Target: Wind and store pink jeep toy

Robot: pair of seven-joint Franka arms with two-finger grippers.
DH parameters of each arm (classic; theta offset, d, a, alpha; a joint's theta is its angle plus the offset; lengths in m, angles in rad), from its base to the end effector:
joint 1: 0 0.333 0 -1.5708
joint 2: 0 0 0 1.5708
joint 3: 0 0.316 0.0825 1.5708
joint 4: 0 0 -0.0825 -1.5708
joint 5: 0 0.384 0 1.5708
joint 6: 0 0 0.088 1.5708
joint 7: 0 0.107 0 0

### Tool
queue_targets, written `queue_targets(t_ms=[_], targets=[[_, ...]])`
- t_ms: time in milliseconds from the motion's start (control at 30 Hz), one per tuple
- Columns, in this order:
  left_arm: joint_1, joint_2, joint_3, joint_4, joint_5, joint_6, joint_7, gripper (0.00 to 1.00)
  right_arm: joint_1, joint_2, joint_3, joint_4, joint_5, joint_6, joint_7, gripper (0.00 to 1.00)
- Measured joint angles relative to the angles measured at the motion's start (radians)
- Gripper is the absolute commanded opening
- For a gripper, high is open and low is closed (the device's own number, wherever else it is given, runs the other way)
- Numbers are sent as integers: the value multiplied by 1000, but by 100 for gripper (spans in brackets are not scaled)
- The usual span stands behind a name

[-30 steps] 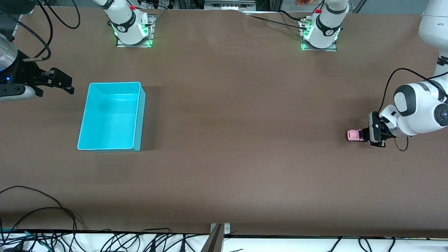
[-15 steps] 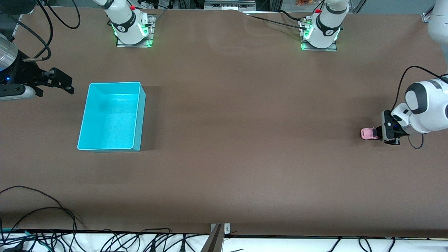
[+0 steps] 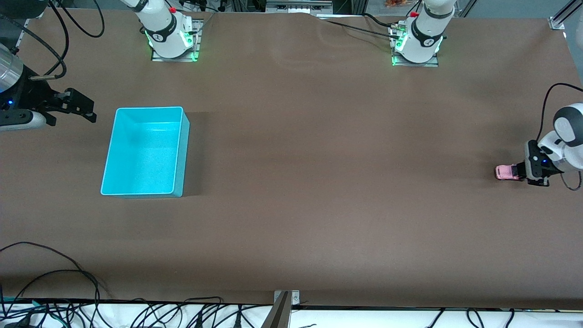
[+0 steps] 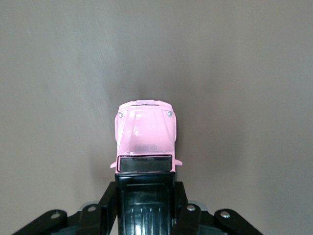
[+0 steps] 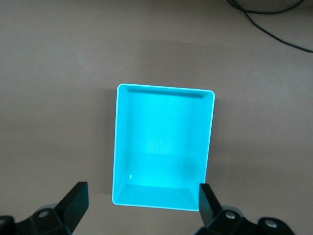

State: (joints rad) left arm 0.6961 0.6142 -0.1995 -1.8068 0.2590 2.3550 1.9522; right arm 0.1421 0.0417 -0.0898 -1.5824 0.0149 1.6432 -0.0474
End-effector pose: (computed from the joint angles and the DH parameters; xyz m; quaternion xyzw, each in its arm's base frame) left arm 0.5634 0.3187 0.2039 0.6923 -0.7205 -0.0376 0.0111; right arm 0.5725 0.0325 0.6020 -0.9987 -0.0494 -0.0096 0.0056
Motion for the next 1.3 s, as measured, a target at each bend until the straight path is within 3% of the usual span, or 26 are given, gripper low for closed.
queue_targets(t_ms=[733, 833, 867, 900, 1000, 1033, 1300], targets=[[27, 34, 25, 60, 6, -2, 80, 0, 0, 0, 0, 0, 0, 0, 0, 100], [29, 36, 25, 62, 6, -2, 82, 4, 0, 0, 0, 0, 0, 0, 0, 100], [29, 36, 25, 62, 6, -2, 82, 10, 0, 0, 0, 0, 0, 0, 0, 100], [29, 36, 25, 63, 6, -2, 82, 23, 0, 0, 0, 0, 0, 0, 0, 100], [30, 36, 25, 63, 6, -2, 82, 88, 0, 0, 0, 0, 0, 0, 0, 100], [30, 36, 25, 64, 6, -2, 82, 100, 0, 0, 0, 0, 0, 0, 0, 100], [34, 40, 30, 82, 13, -7, 82, 100, 0, 0, 0, 0, 0, 0, 0, 100]])
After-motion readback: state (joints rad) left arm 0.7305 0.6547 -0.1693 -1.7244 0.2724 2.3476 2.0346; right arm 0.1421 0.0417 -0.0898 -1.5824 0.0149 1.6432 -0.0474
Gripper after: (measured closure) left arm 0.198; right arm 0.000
